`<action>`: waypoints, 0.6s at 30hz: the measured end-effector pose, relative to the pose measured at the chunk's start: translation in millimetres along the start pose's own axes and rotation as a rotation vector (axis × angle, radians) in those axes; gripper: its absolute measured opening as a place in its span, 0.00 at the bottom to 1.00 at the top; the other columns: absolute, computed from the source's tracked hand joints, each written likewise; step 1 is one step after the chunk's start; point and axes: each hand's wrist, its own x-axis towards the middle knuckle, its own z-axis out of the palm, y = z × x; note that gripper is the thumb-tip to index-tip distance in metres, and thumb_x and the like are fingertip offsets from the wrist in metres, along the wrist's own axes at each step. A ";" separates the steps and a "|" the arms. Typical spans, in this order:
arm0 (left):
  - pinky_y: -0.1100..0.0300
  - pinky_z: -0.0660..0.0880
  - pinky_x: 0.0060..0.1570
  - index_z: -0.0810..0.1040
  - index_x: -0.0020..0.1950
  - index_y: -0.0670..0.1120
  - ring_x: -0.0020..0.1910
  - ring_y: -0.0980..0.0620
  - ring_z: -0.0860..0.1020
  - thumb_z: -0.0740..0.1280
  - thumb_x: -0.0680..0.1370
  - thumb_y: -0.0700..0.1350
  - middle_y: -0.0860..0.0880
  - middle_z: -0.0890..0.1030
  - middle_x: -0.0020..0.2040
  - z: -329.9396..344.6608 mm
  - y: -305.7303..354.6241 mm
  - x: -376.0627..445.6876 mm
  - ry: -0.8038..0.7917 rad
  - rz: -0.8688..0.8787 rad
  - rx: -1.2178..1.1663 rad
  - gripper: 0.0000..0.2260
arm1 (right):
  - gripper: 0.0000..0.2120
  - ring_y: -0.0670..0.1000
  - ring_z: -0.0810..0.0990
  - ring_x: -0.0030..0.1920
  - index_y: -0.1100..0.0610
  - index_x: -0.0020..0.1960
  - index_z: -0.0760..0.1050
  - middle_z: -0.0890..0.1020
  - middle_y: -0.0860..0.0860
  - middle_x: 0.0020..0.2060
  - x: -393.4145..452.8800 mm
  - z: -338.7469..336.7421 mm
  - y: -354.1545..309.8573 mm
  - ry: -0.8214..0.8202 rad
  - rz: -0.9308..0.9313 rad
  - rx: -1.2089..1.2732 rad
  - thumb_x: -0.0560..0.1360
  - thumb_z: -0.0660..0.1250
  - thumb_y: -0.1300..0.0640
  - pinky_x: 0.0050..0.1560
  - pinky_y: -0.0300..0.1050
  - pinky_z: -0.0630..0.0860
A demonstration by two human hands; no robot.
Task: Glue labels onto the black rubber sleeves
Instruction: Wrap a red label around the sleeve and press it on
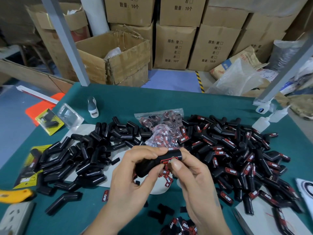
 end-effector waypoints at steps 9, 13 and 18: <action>0.53 0.83 0.51 0.74 0.63 0.61 0.60 0.47 0.84 0.72 0.82 0.46 0.55 0.84 0.60 -0.9 0.8 0.8 -0.003 -0.021 0.036 0.15 | 0.20 0.58 0.76 0.49 0.55 0.59 0.83 0.76 0.72 0.48 -0.3 3.8 -0.7 0.014 0.026 0.021 0.78 0.73 0.40 0.58 0.61 0.71; 0.54 0.82 0.50 0.75 0.61 0.60 0.58 0.47 0.84 0.72 0.79 0.41 0.53 0.85 0.58 -3.3 3.1 2.2 0.005 -0.086 0.022 0.17 | 0.20 0.66 0.77 0.50 0.54 0.59 0.85 0.79 0.65 0.48 1.2 -0.5 -6.5 -0.008 -0.009 -0.061 0.79 0.70 0.39 0.55 0.63 0.74; 0.62 0.78 0.58 0.78 0.59 0.55 0.59 0.48 0.83 0.71 0.79 0.40 0.52 0.84 0.57 -5.2 5.9 6.8 -0.046 -0.150 -0.059 0.13 | 0.19 0.46 0.72 0.39 0.53 0.42 0.83 0.74 0.47 0.36 2.8 -4.4 -15.7 0.021 -0.061 -0.168 0.79 0.69 0.38 0.42 0.37 0.69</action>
